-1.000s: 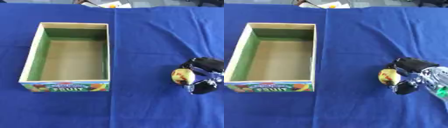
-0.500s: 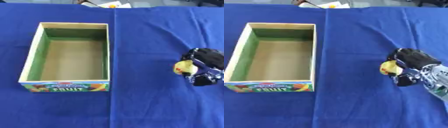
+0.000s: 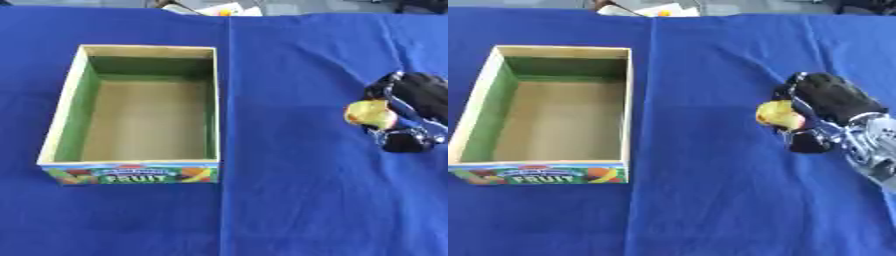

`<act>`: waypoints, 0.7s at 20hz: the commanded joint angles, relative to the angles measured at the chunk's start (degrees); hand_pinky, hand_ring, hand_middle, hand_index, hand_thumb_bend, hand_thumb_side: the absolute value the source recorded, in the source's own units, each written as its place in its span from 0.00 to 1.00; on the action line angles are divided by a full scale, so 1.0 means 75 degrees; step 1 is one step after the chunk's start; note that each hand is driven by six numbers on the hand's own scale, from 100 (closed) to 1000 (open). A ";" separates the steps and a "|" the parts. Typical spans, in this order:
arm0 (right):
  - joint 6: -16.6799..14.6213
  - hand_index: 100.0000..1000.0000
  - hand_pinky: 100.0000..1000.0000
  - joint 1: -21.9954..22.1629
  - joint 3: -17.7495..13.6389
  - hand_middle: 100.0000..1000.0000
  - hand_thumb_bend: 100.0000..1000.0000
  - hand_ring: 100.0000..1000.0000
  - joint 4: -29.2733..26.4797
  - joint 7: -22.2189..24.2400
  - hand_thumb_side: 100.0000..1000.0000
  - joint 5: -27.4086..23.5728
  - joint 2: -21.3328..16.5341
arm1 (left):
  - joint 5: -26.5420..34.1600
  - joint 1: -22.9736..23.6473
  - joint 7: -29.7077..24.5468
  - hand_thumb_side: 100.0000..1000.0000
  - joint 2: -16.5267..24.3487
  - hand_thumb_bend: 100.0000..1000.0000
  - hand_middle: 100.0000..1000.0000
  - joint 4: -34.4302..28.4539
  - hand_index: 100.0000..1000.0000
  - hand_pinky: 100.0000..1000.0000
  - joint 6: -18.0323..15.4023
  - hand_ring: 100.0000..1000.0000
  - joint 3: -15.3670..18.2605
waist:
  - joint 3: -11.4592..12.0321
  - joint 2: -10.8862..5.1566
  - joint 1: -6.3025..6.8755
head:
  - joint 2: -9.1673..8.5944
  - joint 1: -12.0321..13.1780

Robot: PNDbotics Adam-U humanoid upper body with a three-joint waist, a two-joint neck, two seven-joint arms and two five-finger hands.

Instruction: Pick up objects on the table and place them in the box.

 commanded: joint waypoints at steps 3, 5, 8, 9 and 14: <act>-0.0151 0.33 0.66 -0.0856 -0.0169 0.28 0.00 0.43 -0.0148 -0.0116 0.02 -0.0228 -0.0121 | 0.0066 -0.0094 -0.0054 1.00 0.0127 0.00 0.83 -0.0131 0.85 0.57 -0.0010 0.80 -0.0039 | 0.0070 -0.0211 -0.0004 | -0.0028 -0.0092; -0.0219 0.33 0.66 -0.1348 -0.0090 0.27 0.00 0.43 -0.0148 0.0019 0.02 -0.0288 0.0020 | 0.0088 -0.0099 -0.0072 1.00 0.0131 0.00 0.83 -0.0131 0.85 0.57 -0.0006 0.80 -0.0055 | 0.0106 -0.0239 -0.0019 | -0.0025 -0.0132; -0.0282 0.33 0.66 -0.2245 0.0083 0.27 0.00 0.42 -0.0148 0.0384 0.03 -0.0384 0.0476 | 0.0126 -0.0105 -0.0104 1.00 0.0137 0.00 0.82 -0.0131 0.85 0.57 -0.0005 0.80 -0.0079 | 0.0161 -0.0291 -0.0041 | -0.0002 -0.0207; -0.0272 0.33 0.65 -0.2556 0.0146 0.27 0.00 0.41 -0.0148 0.0527 0.03 -0.0385 0.0697 | 0.0138 -0.0099 -0.0112 1.00 0.0135 0.00 0.83 -0.0131 0.85 0.57 -0.0002 0.80 -0.0083 | 0.0178 -0.0307 -0.0042 | 0.0006 -0.0227; -0.0174 0.34 0.64 -0.4039 0.0458 0.27 0.00 0.40 -0.0148 0.1336 0.04 -0.0266 0.2117 | 0.0191 -0.0068 -0.0149 1.00 0.0118 0.00 0.83 -0.0131 0.85 0.57 0.0004 0.80 -0.0108 | 0.0247 -0.0377 -0.0006 | 0.0091 -0.0324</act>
